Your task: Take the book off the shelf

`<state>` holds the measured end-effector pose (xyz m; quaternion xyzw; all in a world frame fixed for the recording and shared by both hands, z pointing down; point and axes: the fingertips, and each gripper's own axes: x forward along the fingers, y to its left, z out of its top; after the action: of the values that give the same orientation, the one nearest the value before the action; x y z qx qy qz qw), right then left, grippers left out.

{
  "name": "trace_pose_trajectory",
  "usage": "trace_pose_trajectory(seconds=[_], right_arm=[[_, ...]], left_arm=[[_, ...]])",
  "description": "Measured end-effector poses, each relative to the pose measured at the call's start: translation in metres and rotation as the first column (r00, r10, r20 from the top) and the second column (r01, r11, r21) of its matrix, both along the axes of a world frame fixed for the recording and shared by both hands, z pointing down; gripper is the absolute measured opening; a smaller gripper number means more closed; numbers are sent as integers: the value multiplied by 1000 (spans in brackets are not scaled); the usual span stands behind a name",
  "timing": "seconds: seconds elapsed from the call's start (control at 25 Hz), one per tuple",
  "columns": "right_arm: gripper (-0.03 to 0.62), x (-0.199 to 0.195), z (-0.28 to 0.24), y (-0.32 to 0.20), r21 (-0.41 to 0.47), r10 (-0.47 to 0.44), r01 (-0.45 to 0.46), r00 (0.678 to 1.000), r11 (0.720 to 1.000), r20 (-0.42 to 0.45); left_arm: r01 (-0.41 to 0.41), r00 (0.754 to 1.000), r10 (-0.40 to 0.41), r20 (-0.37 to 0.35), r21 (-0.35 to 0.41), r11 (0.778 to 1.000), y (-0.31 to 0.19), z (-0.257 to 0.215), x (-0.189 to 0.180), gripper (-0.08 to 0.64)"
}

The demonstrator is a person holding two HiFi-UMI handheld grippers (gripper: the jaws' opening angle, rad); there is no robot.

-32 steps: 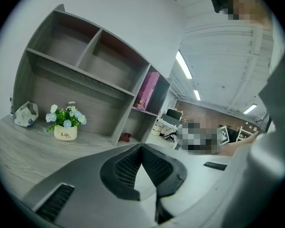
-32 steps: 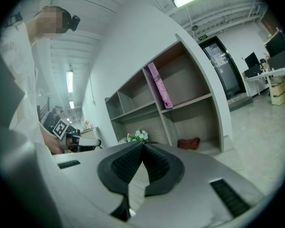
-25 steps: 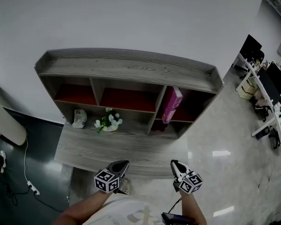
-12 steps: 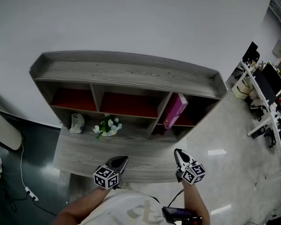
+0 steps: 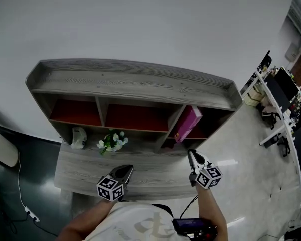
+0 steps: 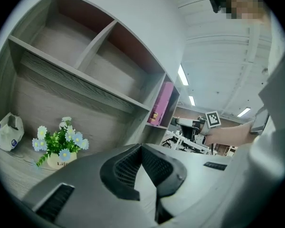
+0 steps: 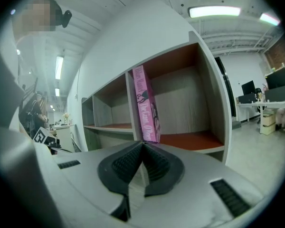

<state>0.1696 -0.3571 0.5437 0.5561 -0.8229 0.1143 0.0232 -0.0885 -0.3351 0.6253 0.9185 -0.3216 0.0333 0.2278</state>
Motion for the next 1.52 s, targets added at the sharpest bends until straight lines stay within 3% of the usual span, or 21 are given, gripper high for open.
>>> trace_pose_trajectory(seconds=[0.2,0.28,0.68,0.96,1.2,1.52], right_arm=[[20,-2,-24,-17,60,13,-12,1000,998,-11],[91,-3,-28,-23,62,17,-16,1000,998,-9],[262,-12,-44,-59,77,79,-77,997,994,-25],[277,-4,-50,-87,62,168,-164,984,985,-67],[298,-12,-46,-106,38,174,-171,982,985,-77],[270,-12,-39,-127,25,199,-197,974,980,-112]], left_arm=[[-4,1000,4,5,-14,1000,-3,9,-4,2],[-4,1000,4,6,-19,1000,-5,13,-4,2],[-20,1000,20,10,-19,1000,-10,13,-3,2],[-19,1000,19,15,-27,999,-13,17,-3,2],[10,1000,-10,11,-32,999,-21,19,-10,2],[21,1000,-21,13,-46,999,-25,23,-13,2]])
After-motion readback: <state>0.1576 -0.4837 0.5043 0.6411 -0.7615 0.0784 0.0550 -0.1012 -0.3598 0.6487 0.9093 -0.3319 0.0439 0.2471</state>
